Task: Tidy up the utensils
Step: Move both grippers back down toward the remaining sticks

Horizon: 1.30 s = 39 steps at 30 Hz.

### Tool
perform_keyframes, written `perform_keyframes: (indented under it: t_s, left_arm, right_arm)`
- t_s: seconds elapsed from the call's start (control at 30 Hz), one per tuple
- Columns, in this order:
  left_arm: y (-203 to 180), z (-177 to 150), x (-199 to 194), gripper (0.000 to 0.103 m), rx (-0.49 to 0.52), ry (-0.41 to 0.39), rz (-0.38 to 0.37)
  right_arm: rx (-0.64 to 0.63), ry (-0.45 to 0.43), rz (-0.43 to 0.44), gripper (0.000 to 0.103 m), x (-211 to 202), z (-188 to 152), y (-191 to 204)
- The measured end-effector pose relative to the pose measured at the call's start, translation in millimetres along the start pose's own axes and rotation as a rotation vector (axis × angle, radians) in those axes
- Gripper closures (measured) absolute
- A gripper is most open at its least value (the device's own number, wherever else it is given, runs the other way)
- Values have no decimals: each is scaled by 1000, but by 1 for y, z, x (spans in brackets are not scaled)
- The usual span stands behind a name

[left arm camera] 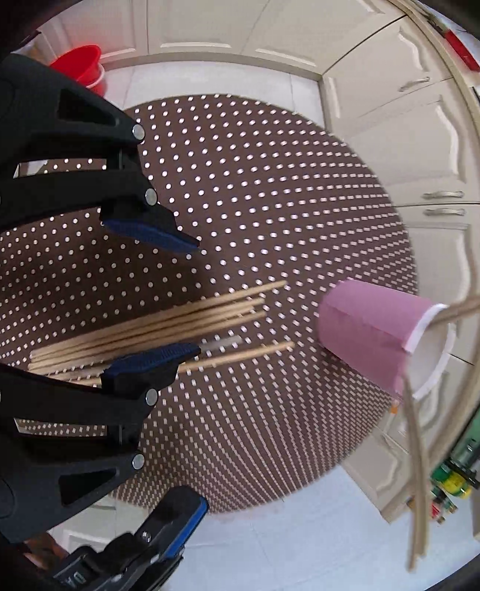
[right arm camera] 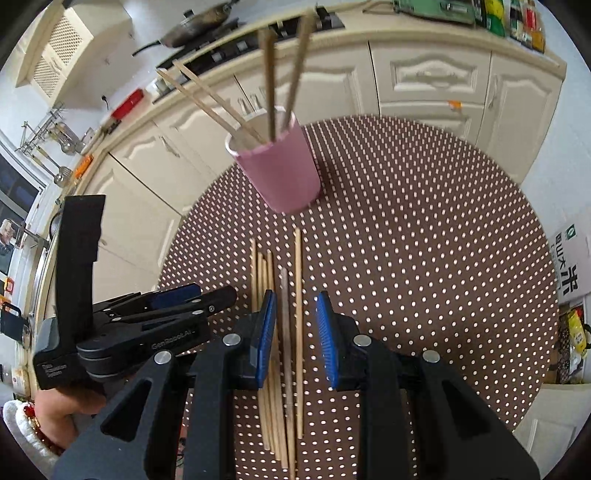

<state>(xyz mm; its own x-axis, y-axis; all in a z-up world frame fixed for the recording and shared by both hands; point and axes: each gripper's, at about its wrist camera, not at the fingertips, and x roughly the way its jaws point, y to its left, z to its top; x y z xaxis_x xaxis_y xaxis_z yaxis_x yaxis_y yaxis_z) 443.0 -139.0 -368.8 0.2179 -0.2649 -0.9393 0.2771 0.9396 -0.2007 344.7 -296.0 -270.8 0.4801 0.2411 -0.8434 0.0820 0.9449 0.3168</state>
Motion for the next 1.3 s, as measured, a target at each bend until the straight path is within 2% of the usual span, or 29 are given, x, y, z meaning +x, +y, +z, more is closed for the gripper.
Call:
perform_keyframes:
  t_s: [0.17, 0.4, 0.67, 0.73, 0.97, 1.03, 1.2, 1.3]
  left_arm:
    - [0, -1, 27, 52, -23, 43, 36]
    - [1, 5, 45, 52, -31, 56, 78]
    - [-7, 23, 56, 48, 18, 69, 140]
    - [-18, 28, 59, 51, 55, 75, 174]
    - [-20, 38, 57, 73, 45, 80, 152]
    - [-1, 33, 51, 78, 42, 77, 144]
    - [20, 32, 52, 87, 14, 65, 119]
    - [35, 21, 48, 91, -15, 59, 99]
  right_arm:
    - [-1, 54, 8, 81, 21, 0, -10]
    - [-17, 106, 24, 81, 42, 8, -14]
    - [-43, 160, 43, 81, 64, 21, -8]
    - [-57, 181, 42, 81, 71, 24, -4]
    - [-89, 267, 34, 81, 98, 31, 8]
    - [-117, 287, 21, 81, 105, 33, 13]
    - [-156, 319, -20, 82, 121, 39, 20]
    - [-196, 330, -50, 85, 127, 44, 29]
